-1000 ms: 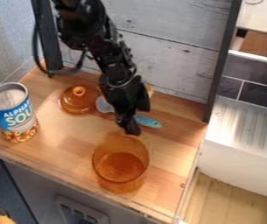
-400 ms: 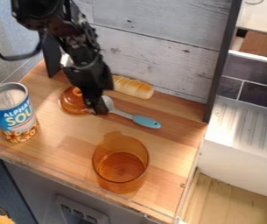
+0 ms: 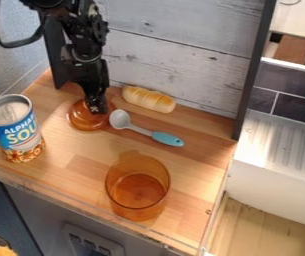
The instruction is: Put the brown plastic lid on top of the brown plastic bowl
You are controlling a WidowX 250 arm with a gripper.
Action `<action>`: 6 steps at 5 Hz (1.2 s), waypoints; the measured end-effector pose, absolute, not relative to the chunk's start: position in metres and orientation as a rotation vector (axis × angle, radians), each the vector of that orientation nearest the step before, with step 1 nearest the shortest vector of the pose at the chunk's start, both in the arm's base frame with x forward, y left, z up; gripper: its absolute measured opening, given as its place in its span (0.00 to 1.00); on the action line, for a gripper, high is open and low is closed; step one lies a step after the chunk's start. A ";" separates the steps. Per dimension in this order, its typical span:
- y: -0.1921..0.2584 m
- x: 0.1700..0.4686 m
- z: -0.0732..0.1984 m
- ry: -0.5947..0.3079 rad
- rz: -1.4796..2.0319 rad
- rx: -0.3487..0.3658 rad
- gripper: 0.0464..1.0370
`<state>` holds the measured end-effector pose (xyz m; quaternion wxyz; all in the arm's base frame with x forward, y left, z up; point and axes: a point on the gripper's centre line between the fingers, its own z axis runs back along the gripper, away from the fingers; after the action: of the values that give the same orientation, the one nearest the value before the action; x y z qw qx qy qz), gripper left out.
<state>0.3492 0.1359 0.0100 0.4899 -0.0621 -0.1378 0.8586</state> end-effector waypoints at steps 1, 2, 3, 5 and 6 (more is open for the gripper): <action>0.148 0.355 0.005 -0.347 2.119 -0.089 0.96; 0.163 0.359 0.001 -0.344 2.171 -0.050 0.96; 0.168 0.356 -0.001 -0.330 2.193 -0.056 0.91; 0.169 0.357 -0.011 -0.293 2.207 -0.055 0.35; 0.168 0.357 -0.011 -0.286 2.208 -0.063 0.34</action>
<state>0.3574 0.1680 -0.0114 0.4414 -0.0254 -0.1154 0.8895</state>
